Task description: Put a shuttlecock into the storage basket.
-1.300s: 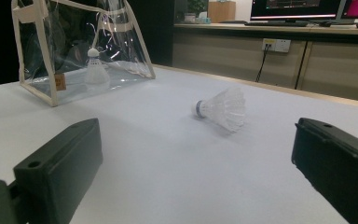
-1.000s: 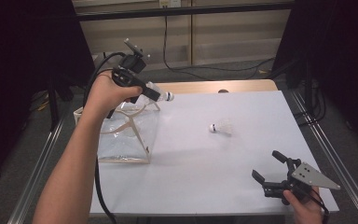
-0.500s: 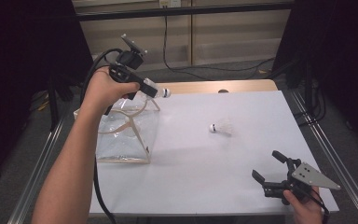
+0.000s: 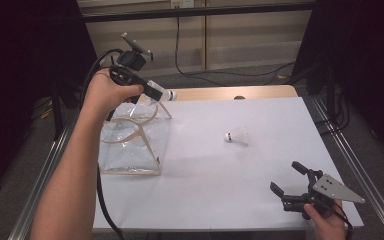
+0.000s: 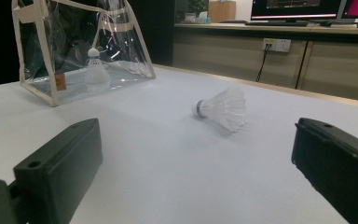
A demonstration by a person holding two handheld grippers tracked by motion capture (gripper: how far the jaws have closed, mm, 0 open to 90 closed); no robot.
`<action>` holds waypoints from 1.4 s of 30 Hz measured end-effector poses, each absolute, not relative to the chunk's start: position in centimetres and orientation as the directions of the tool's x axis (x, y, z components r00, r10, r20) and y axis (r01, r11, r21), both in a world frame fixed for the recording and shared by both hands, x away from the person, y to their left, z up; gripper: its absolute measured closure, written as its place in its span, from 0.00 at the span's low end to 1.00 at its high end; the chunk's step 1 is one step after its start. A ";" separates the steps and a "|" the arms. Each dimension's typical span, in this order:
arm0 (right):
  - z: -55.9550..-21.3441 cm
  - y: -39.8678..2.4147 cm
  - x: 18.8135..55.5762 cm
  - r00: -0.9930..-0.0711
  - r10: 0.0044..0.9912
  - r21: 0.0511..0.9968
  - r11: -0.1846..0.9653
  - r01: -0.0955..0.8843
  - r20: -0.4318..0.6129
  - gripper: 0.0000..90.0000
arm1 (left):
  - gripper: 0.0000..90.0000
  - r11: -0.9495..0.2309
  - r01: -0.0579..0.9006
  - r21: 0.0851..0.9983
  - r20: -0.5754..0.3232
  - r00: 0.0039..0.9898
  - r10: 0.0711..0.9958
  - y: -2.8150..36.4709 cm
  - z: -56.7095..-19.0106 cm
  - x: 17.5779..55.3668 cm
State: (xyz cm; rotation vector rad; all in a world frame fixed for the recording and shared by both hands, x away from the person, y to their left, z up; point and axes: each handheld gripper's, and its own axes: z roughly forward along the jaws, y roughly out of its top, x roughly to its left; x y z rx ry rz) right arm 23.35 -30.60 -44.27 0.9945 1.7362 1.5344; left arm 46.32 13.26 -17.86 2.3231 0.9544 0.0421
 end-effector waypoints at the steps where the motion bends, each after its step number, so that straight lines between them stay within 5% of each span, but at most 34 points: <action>1: -44.3 -30.6 23.4 -0.531 0.847 0.989 0.046 0.138 0.035 0.02 | 1.00 -0.542 0.630 0.556 -0.203 0.735 0.646 13.4 -17.8 46.3; 42: -44.3 -30.6 23.3 -0.529 0.848 0.989 0.046 0.138 0.035 0.02 | 1.00 -0.505 0.660 0.556 -0.172 0.686 0.707 16.7 -16.9 46.6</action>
